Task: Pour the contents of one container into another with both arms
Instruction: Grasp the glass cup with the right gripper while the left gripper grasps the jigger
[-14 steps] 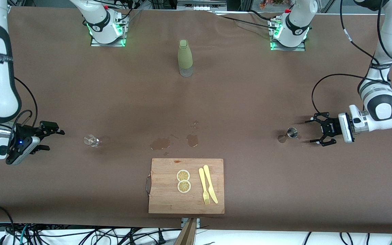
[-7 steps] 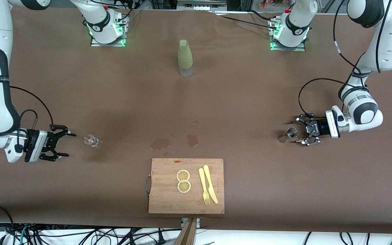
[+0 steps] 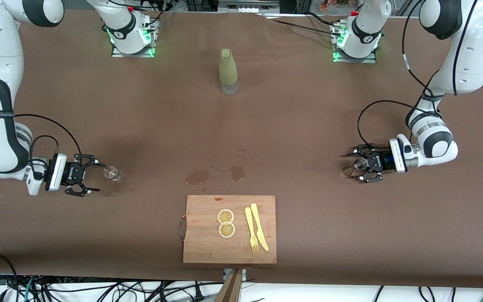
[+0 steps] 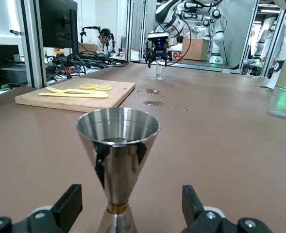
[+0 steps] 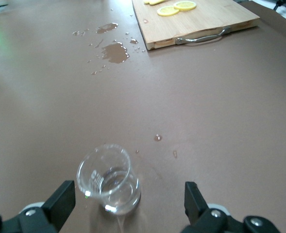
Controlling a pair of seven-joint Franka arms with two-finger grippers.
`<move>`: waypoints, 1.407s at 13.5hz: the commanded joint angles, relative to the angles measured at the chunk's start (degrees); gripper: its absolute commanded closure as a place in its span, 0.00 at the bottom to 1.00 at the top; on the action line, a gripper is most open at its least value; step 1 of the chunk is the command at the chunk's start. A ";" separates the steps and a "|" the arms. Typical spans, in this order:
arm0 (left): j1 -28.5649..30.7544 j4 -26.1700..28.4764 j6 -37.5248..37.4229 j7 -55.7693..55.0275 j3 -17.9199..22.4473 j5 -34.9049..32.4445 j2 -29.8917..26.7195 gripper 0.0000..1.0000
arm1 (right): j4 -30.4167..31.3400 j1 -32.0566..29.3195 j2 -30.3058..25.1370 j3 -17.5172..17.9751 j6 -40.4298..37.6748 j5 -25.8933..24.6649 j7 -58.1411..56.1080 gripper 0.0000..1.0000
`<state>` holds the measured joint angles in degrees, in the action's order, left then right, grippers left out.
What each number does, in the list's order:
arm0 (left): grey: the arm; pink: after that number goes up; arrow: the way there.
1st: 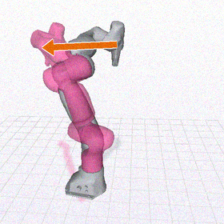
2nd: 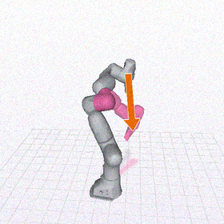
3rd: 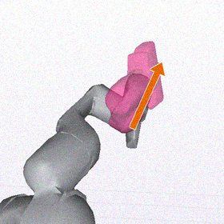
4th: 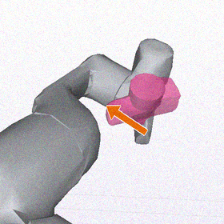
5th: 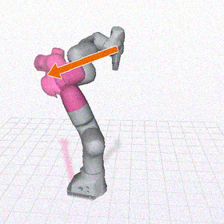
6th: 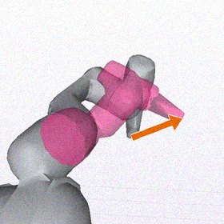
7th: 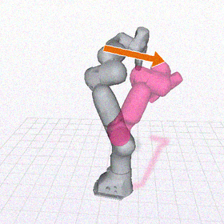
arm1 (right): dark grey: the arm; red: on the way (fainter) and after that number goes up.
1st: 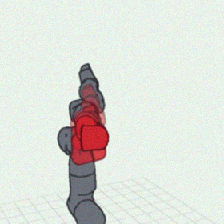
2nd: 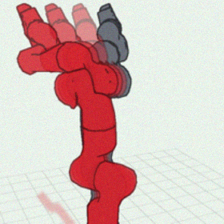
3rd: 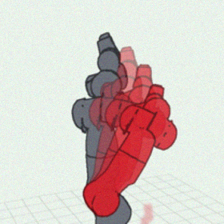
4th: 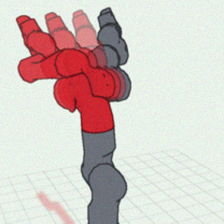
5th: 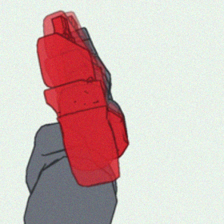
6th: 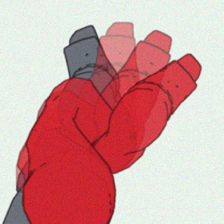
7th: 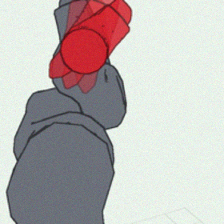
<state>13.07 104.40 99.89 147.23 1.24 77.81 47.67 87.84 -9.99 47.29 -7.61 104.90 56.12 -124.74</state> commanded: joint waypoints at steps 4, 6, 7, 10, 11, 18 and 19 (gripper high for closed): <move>0.02 -1.39 -1.19 4.20 0.35 1.64 0.85 0.32 | 0.14 -1.17 2.62 -1.17 -5.31 5.22 -9.19 0.00; 0.11 -1.39 -1.36 4.20 0.43 1.64 0.85 0.35 | 0.14 -1.17 3.86 -1.17 -7.07 6.98 -11.05 0.00; 0.11 -1.39 -1.45 4.29 0.52 1.64 0.85 0.43 | 0.14 -1.17 4.56 -1.17 -7.16 7.60 -12.27 0.00; 0.11 -2.17 -1.80 4.47 0.70 1.56 0.85 0.71 | 0.14 -1.00 6.76 -1.17 -8.83 10.75 -14.47 0.00; 0.11 -2.53 -1.98 4.47 0.79 1.47 0.85 0.81 | 0.14 -0.82 7.11 -1.17 -8.84 11.29 -14.74 0.00; 0.37 -3.50 -2.15 5.26 0.96 0.94 0.06 1.00 | 0.14 -0.03 8.87 -0.65 -9.54 14.98 -16.33 0.00; 0.38 -3.50 -2.15 5.17 0.96 0.85 -0.29 1.00 | 0.14 0.23 8.96 -0.65 -9.54 15.25 -16.33 0.00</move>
<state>13.28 101.39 99.27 150.16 1.82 77.81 47.78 87.95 -10.25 55.75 -8.22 96.10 69.70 -139.89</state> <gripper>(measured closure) 0.793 0.000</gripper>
